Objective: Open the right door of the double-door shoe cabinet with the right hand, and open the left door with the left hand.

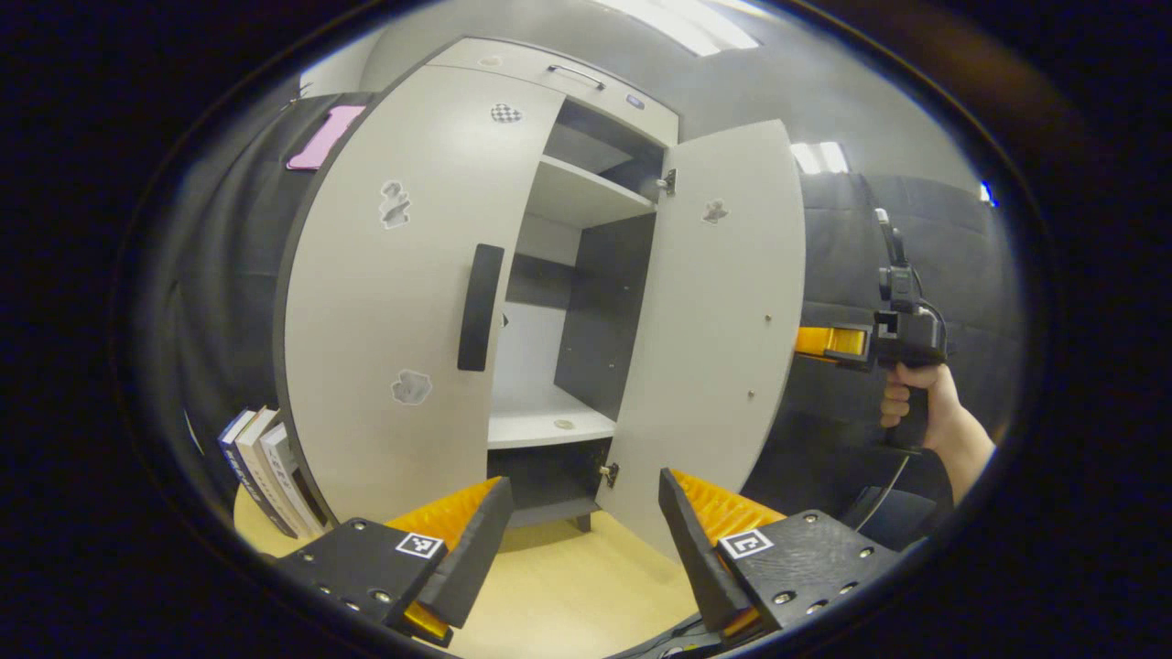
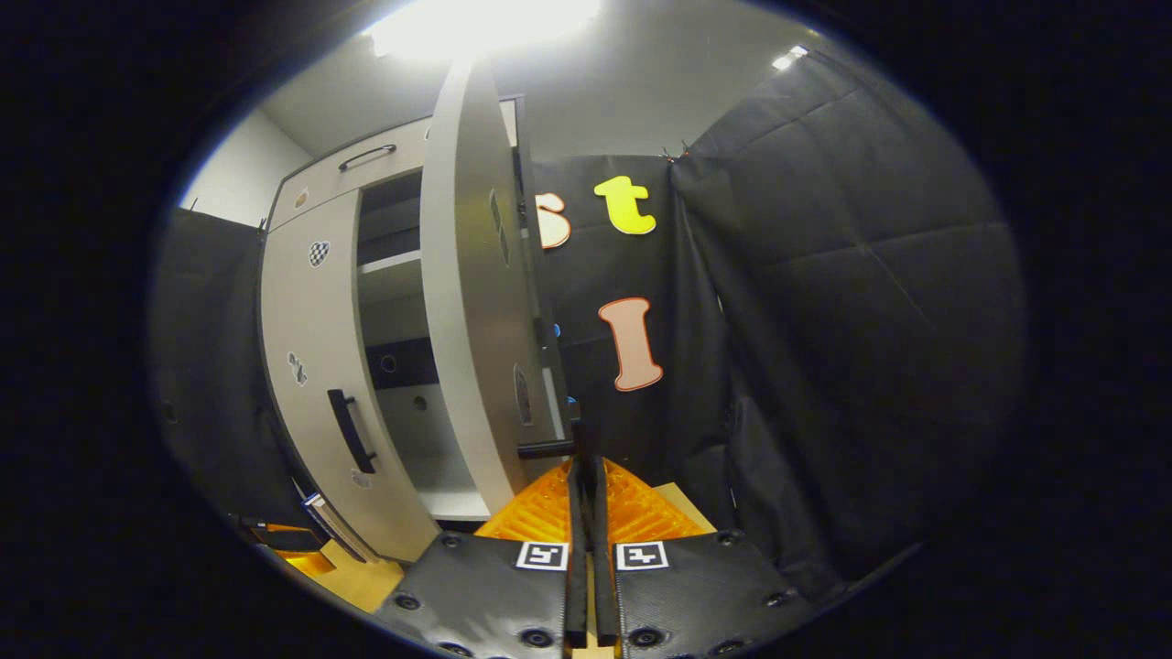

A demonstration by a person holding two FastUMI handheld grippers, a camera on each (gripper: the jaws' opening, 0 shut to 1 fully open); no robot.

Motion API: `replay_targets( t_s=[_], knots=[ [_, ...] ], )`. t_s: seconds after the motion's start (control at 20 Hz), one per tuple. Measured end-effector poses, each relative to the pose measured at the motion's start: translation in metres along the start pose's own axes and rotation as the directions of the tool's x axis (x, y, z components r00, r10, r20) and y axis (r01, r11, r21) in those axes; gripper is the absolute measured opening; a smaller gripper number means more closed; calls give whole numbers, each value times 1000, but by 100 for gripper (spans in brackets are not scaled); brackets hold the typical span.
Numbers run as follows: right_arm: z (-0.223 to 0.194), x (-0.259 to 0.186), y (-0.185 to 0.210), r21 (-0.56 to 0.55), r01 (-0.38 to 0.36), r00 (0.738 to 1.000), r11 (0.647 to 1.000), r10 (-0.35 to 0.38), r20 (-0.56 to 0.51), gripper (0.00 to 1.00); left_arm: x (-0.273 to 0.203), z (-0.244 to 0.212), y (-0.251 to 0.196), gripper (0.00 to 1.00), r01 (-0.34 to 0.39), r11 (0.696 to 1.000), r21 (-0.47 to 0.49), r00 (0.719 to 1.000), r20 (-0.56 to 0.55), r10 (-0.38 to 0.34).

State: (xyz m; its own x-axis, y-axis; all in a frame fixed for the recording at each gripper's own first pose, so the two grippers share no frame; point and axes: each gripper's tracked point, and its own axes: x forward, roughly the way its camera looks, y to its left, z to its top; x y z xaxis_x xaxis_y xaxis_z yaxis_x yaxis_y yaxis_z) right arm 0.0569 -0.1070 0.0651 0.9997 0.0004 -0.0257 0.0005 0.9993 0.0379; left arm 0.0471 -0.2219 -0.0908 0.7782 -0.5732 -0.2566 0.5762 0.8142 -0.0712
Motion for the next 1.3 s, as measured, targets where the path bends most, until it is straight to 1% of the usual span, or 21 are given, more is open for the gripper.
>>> replay_targets(
  t_s=[0.05, 0.1, 0.15, 0.2, 0.25, 0.35, 0.4, 0.5, 0.65, 0.7, 0.8, 0.85, 0.9, 0.95, 1.0, 1.05, 1.1, 1.15, 1.2, 1.3],
  knots=[
    [-1, 2, 3, -8, -53, 999, 999, 53, -15, 3, 4, 6, 5, 93, -23, 1000, 9, 1000, 10, 23],
    [4, 2, 9, -13, -86, 996, 996, 85, -3, 0, 8, 12, 12, 89, -51, 999, 18, 998, 27, 50],
    [2, 7, 11, -47, -100, 995, 994, 99, -14, 6, 12, 20, 18, 89, -85, 996, 27, 995, 45, 84],
    [2, 12, 8, -83, -113, 994, 990, 113, -1, 5, 14, 26, 21, 93, -124, 992, 33, 991, 60, 121],
    [1, 14, 8, -92, -123, 992, 988, 123, -7, 5, 14, 34, 25, 93, -163, 986, 33, 984, 74, 160],
    [2, 12, 6, -51, -138, 990, 989, 137, -15, 6, 12, 49, 34, 93, -243, 970, 19, 966, 101, 240],
    [0, 11, 8, -15, -163, 987, 987, 162, -20, 6, 15, 56, 39, 90, -277, 961, 7, 955, 107, 275],
    [0, 5, 5, 27, -191, 981, 981, 191, -25, 6, 17, 71, 48, 89, -337, 941, -8, 932, 135, 335],
    [-1, -10, 1, 52, -242, 969, 969, 244, -38, 6, 33, 94, 57, 89, -407, 913, 21, 902, 168, 399],
    [0, -15, -5, 50, -240, 970, 969, 242, -32, 6, 40, 102, 61, 89, -428, 903, 38, 892, 178, 415],
    [6, -27, -33, 24, -185, 983, 983, 185, -5, 6, 58, 117, 72, 89, -462, 884, 65, 876, 191, 444],
    [9, -32, -51, 8, -158, 987, 987, 158, 6, 6, 70, 123, 77, 89, -479, 875, 75, 868, 190, 459],
    [8, -35, -72, -11, -126, 992, 992, 126, 9, 6, 82, 127, 83, 93, -497, 864, 80, 858, 192, 476],
    [9, -38, -96, -20, -81, 997, 997, 81, 14, 6, 94, 132, 87, 93, -507, 858, 83, 852, 199, 485],
    [10, -37, -121, -16, -37, 999, 999, 37, 20, 7, 105, 134, 93, 93, -518, 852, 81, 845, 202, 494],
    [8, -30, -140, 1, -17, 1000, 1000, 17, 17, 7, 116, 135, 96, 93, -521, 851, 72, 843, 197, 500],
    [3, -26, -155, 18, 5, 1000, 1000, -5, 3, 24, 125, 134, 98, 93, -520, 852, 60, 844, 190, 502],
    [-2, -21, -173, 26, 34, 999, 999, -33, -8, 34, 132, 136, 100, 96, -520, 853, 49, 843, 191, 503],
    [-8, -13, -187, 35, 40, 999, 999, -40, -16, 42, 138, 138, 103, 89, -529, 848, 41, 837, 192, 512],
    [-19, 3, -203, 46, 47, 998, 998, -45, -39, 73, 144, 143, 111, 89, -560, 827, 44, 816, 200, 542]
  ],
)
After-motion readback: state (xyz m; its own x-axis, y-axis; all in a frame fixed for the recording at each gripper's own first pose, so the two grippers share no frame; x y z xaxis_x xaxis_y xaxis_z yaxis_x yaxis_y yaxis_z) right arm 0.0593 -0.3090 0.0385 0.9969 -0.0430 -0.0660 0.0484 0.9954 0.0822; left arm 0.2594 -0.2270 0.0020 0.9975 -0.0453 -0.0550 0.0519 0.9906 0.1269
